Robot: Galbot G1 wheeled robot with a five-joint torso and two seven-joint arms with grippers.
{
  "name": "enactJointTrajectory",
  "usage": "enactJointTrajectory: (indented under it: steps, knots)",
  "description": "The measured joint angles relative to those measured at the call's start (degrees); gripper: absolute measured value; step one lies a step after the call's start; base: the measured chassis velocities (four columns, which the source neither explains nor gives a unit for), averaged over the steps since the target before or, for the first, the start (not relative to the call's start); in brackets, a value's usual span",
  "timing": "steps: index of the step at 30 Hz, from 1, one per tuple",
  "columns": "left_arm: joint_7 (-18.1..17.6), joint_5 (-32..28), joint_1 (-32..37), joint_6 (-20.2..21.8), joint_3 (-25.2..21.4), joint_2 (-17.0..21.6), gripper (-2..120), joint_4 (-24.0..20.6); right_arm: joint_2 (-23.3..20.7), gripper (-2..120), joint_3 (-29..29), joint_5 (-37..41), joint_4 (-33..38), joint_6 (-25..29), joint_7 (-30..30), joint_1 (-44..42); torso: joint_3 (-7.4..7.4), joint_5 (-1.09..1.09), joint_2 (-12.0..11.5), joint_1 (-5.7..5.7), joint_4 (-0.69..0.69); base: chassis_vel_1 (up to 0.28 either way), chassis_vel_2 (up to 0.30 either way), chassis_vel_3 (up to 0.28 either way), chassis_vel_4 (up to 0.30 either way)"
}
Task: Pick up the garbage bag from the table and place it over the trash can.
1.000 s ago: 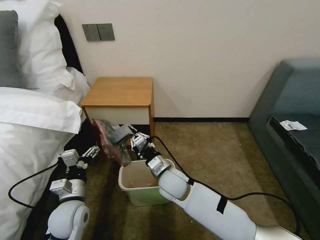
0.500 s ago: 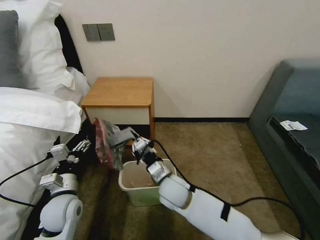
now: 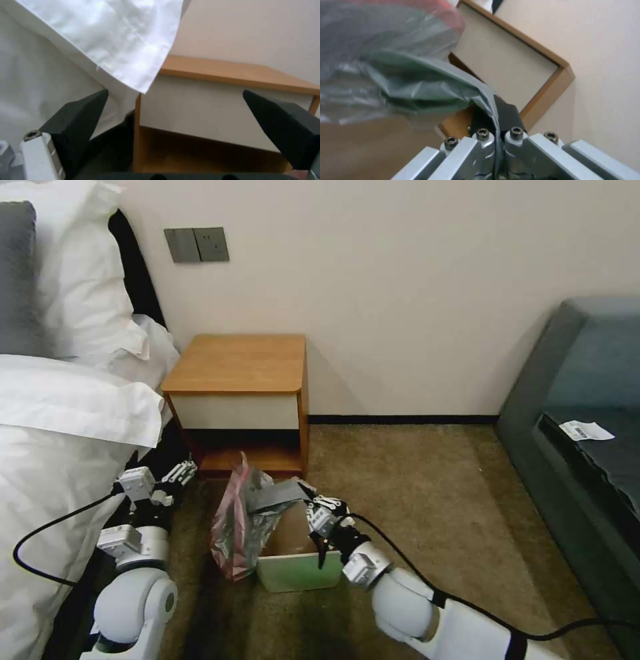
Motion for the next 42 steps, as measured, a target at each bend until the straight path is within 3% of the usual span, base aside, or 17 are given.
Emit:
enactJointTrajectory:
  steps: [12, 23, 24, 35, 38, 42]
  knots:
    - [0.0, 1.1, 0.2, -0.3, 1.6, 0.0, 100, -0.1, -2.8, 1, 2.3, 0.1, -0.1, 1.5, -4.8, -2.8, 0.0, 0.0, 0.0, 0.0, 0.0, 0.0, 0.0, 0.0, 0.0]
    - [0.0, 1.2, 1.6, 1.7, 3.3, 2.0, 100, -0.1, -8.4, 45, 5.4, 2.6, 2.8, 2.6, -12.7, -3.6, 0.0, -0.01, 0.0, 0.0, 0.0, 0.0, 0.0, 0.0, 0.0]
    - [0.0, 1.2, 1.6, 1.7, 3.3, 2.0, 100, -0.1, -8.4, 45, 5.4, 2.6, 2.8, 2.6, -12.7, -3.6, 0.0, -0.01, 0.0, 0.0, 0.0, 0.0, 0.0, 0.0, 0.0]
    - [1.6, -5.7, 3.6, 11.8, 2.7, 8.1, 100, -2.8, -16.3, 89, 13.5, 7.5, 7.8, 3.7, -25.2, -6.1, 0.0, -0.01, 0.0, 0.0, 0.0, 0.0, 0.0, 0.0, 0.0]
    - [3.0, -8.8, 3.8, 14.8, 2.8, 9.1, 100, -4.0, -17.8, 97, 16.2, 7.9, 8.3, 4.6, -27.6, -7.5, 0.0, -0.01, 0.0, 0.0, 0.0, 0.0, 0.0, 0.0, 0.0]
    - [4.7, -13.5, 4.8, 18.6, 2.8, 10.5, 100, -6.9, -19.3, 100, 20.5, 9.8, 9.5, 5.6, -29.4, -9.8, 0.0, 0.0, 0.0, 0.0, -0.01, 0.0, 0.0, 0.0, 0.0]
